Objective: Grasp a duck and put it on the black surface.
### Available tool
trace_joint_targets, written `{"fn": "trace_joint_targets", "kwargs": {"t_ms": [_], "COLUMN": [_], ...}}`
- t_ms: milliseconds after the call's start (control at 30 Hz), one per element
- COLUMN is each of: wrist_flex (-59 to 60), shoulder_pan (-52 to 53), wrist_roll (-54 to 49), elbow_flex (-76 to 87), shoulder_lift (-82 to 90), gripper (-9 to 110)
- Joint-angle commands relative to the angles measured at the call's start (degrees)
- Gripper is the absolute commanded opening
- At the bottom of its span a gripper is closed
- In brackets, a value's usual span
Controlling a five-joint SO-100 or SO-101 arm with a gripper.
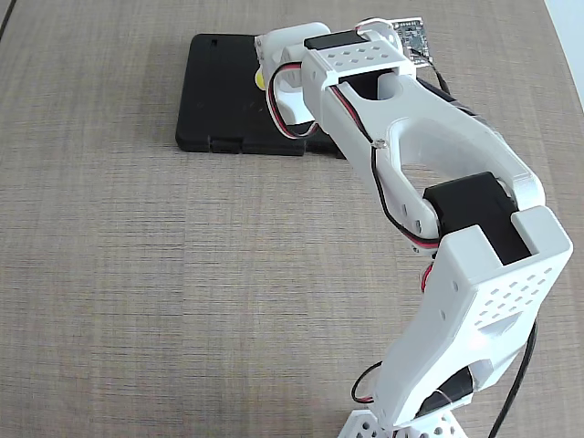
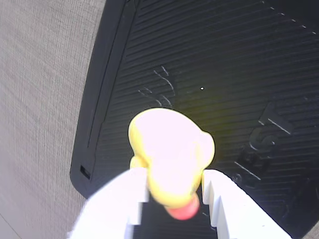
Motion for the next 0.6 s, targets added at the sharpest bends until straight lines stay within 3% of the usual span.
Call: {"fn": "trace_joint_targets", "kwargs": {"t_ms": [0,267,567], "wrist_flex": [0.00,0.09,-0.35], "shoulder_pan": [0.18,1.05,1.14], "wrist_roll": [0.35,0.35,-0.35], "elbow_flex": [-1.85,6.77,31.20], "shoulder_lift": [1.76,18.63,51.86], "gripper": [19,19,-2]}}
